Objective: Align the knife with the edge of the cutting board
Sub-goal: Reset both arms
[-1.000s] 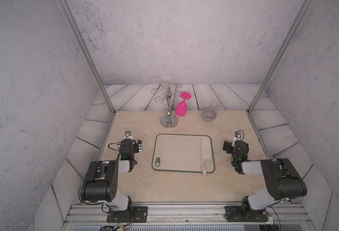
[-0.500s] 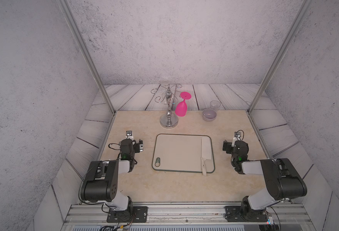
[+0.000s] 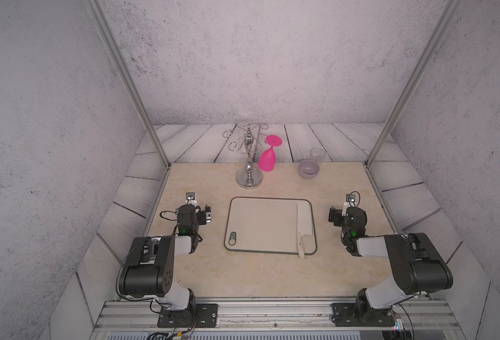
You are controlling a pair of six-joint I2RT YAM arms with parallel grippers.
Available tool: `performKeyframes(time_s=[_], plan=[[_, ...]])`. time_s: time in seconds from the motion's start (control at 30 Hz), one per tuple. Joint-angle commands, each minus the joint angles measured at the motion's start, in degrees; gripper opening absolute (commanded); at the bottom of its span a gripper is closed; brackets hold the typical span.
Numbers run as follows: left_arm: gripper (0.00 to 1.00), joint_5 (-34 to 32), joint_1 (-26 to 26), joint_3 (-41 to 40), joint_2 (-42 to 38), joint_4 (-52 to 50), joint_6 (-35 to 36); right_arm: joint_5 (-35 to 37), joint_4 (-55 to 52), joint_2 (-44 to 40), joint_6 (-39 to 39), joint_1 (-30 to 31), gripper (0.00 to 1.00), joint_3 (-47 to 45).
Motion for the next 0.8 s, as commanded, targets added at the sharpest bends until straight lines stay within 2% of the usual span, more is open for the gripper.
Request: performKeyframes(time_s=[0.0, 0.1, 0.17, 0.67, 0.77], plan=[[1.0, 0.2, 0.1, 0.5, -0.4, 0.8, 0.5, -9.2, -2.4, -0.9, -1.8, -2.1, 0.99, 1.7], [1.0, 0.2, 0.2, 0.5, -0.4, 0.8, 0.5, -25.9, -1.5, -1.3, -3.4, -6.0, 0.99, 0.9], [1.0, 0.2, 0.1, 0.5, -0.4, 0.8, 0.5, -28.0, -1.7, -1.5, -4.1, -6.5, 0.99, 0.7], [1.0, 0.3, 0.2, 0.6, -0.4, 0.8, 0.4, -27.7, -1.7, -1.5, -4.1, -6.5, 0.99, 0.8], [1.0, 0.3, 0.2, 0.5, -0.4, 0.8, 0.4, -17.1, -4.0, -1.0, 0.3, -6.5, 0.99, 2.3]])
